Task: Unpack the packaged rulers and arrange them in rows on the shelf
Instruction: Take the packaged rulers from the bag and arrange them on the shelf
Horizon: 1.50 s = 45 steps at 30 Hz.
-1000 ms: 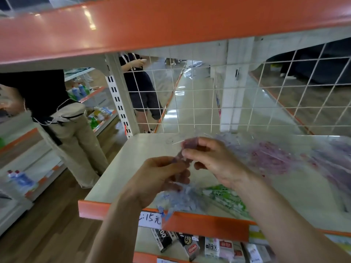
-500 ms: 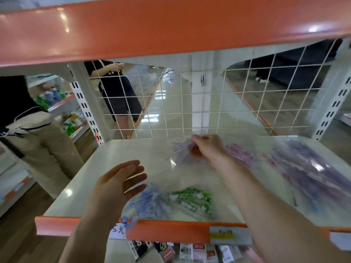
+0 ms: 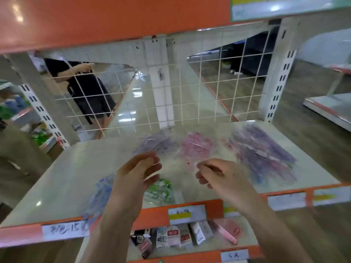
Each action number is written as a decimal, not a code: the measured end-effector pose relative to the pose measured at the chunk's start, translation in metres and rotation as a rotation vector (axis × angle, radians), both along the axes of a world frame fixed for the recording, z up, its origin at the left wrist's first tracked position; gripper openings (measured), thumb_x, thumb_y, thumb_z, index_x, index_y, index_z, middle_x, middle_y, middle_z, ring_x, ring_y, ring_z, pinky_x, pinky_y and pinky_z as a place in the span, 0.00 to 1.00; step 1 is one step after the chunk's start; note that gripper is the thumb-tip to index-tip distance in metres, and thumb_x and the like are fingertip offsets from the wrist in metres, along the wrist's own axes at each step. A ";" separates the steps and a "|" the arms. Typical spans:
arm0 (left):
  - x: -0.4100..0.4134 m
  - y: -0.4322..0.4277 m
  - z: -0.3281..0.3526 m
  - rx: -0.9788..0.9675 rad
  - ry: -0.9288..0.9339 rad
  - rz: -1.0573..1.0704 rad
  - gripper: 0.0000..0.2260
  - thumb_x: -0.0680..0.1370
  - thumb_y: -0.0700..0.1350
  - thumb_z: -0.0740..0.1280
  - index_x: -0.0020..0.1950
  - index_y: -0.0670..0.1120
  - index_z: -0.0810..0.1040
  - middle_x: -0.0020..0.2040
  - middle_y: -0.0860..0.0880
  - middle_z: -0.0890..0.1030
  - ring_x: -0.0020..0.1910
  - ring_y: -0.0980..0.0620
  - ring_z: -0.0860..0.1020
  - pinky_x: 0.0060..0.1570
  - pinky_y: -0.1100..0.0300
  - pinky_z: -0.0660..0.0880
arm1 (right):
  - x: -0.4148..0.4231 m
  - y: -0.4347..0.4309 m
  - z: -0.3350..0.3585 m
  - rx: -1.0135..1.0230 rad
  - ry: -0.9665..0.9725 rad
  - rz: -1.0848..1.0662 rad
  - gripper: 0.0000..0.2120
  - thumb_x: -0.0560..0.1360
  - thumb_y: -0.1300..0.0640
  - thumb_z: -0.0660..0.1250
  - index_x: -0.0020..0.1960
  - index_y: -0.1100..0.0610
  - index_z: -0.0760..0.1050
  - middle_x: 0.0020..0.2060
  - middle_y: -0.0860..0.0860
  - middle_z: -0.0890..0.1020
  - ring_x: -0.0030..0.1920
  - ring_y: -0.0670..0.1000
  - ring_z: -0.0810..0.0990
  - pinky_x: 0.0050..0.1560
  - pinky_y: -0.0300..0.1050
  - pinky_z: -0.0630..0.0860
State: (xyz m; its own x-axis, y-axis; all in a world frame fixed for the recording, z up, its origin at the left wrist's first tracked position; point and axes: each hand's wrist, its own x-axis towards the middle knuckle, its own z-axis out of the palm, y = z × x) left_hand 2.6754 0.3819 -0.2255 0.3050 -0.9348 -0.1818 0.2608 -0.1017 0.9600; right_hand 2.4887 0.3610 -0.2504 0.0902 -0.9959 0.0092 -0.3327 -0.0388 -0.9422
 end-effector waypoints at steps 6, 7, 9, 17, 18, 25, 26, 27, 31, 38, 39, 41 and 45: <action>-0.074 -0.015 -0.001 0.049 0.061 -0.273 0.09 0.78 0.35 0.62 0.46 0.45 0.80 0.43 0.46 0.82 0.46 0.48 0.79 0.50 0.54 0.72 | -0.049 0.026 0.005 -0.069 0.165 -0.094 0.07 0.78 0.58 0.63 0.48 0.47 0.78 0.44 0.42 0.82 0.46 0.42 0.80 0.48 0.36 0.75; -0.083 -0.015 -0.001 0.059 0.051 -0.303 0.09 0.78 0.35 0.62 0.46 0.45 0.79 0.44 0.46 0.82 0.47 0.48 0.79 0.51 0.54 0.71 | -0.059 0.027 0.005 -0.085 0.190 -0.127 0.07 0.78 0.58 0.63 0.48 0.47 0.78 0.42 0.42 0.81 0.44 0.41 0.79 0.46 0.33 0.73; -0.100 -0.017 -0.002 0.085 0.019 -0.361 0.08 0.79 0.35 0.62 0.48 0.46 0.79 0.46 0.46 0.82 0.49 0.47 0.78 0.54 0.53 0.71 | -0.081 0.024 0.012 -0.164 0.273 -0.213 0.07 0.77 0.59 0.63 0.47 0.51 0.80 0.40 0.46 0.80 0.37 0.41 0.76 0.41 0.29 0.69; -0.186 -0.050 -0.008 0.129 -0.610 -0.482 0.21 0.79 0.51 0.63 0.71 0.50 0.66 0.62 0.50 0.73 0.48 0.54 0.75 0.45 0.61 0.69 | -0.183 -0.080 0.013 -0.031 0.361 -0.373 0.19 0.76 0.52 0.65 0.65 0.57 0.74 0.65 0.54 0.75 0.62 0.54 0.74 0.62 0.43 0.67; -0.201 -0.057 -0.010 0.149 -0.682 -0.469 0.23 0.78 0.55 0.62 0.71 0.51 0.64 0.64 0.49 0.72 0.50 0.51 0.75 0.47 0.61 0.69 | -0.193 -0.093 0.010 -0.001 0.402 -0.361 0.21 0.76 0.51 0.64 0.66 0.59 0.73 0.65 0.56 0.75 0.64 0.55 0.73 0.63 0.44 0.66; -0.287 -0.091 -0.041 0.228 -0.966 -0.312 0.39 0.65 0.67 0.58 0.72 0.50 0.62 0.70 0.40 0.69 0.68 0.39 0.67 0.67 0.47 0.65 | -0.222 -0.131 -0.015 0.225 0.161 -0.220 0.23 0.76 0.47 0.66 0.57 0.68 0.76 0.53 0.63 0.80 0.55 0.59 0.78 0.45 0.42 0.70; -0.298 -0.092 -0.040 0.228 -0.983 -0.305 0.39 0.67 0.66 0.61 0.75 0.50 0.59 0.73 0.40 0.64 0.70 0.39 0.64 0.69 0.48 0.63 | -0.225 -0.135 -0.021 0.228 0.080 -0.233 0.25 0.75 0.48 0.68 0.59 0.68 0.76 0.55 0.62 0.79 0.56 0.59 0.79 0.48 0.43 0.70; -0.307 -0.093 -0.040 0.231 -1.002 -0.300 0.39 0.70 0.63 0.63 0.77 0.50 0.56 0.75 0.39 0.60 0.71 0.39 0.62 0.70 0.48 0.61 | -0.227 -0.137 -0.026 0.249 -0.038 -0.245 0.24 0.73 0.49 0.69 0.58 0.68 0.76 0.52 0.62 0.80 0.52 0.58 0.80 0.47 0.45 0.72; -0.352 -0.102 -0.041 0.190 -1.025 -0.345 0.32 0.74 0.50 0.64 0.75 0.46 0.58 0.72 0.40 0.64 0.70 0.41 0.63 0.69 0.49 0.62 | -0.250 -0.143 -0.042 0.377 -0.266 -0.203 0.16 0.72 0.50 0.71 0.44 0.64 0.80 0.40 0.62 0.82 0.37 0.55 0.80 0.41 0.48 0.75; -0.390 -0.113 -0.042 0.162 -0.891 -0.299 0.31 0.71 0.48 0.63 0.74 0.47 0.61 0.68 0.44 0.70 0.67 0.43 0.68 0.66 0.49 0.67 | -0.289 -0.151 -0.046 0.453 -0.479 -0.050 0.17 0.73 0.52 0.70 0.50 0.66 0.80 0.44 0.62 0.82 0.43 0.58 0.80 0.43 0.48 0.75; -0.389 -0.111 -0.043 0.156 -0.896 -0.251 0.31 0.71 0.49 0.63 0.74 0.48 0.61 0.67 0.44 0.71 0.66 0.43 0.69 0.66 0.48 0.68 | -0.291 -0.151 -0.046 0.456 -0.467 -0.014 0.15 0.74 0.52 0.69 0.45 0.65 0.80 0.40 0.60 0.82 0.39 0.57 0.80 0.38 0.46 0.74; -0.387 -0.109 -0.048 0.140 -0.879 -0.189 0.31 0.70 0.51 0.61 0.73 0.50 0.61 0.64 0.46 0.72 0.64 0.44 0.71 0.64 0.47 0.69 | -0.292 -0.152 -0.049 0.463 -0.457 0.019 0.12 0.76 0.54 0.67 0.41 0.64 0.78 0.35 0.58 0.82 0.35 0.56 0.79 0.35 0.44 0.74; -0.398 -0.120 -0.036 0.114 -0.596 -0.142 0.31 0.67 0.52 0.57 0.71 0.54 0.63 0.56 0.45 0.78 0.54 0.44 0.79 0.53 0.45 0.78 | -0.292 -0.146 -0.044 0.459 -0.453 0.062 0.12 0.75 0.61 0.66 0.55 0.67 0.79 0.49 0.65 0.82 0.44 0.60 0.80 0.37 0.46 0.77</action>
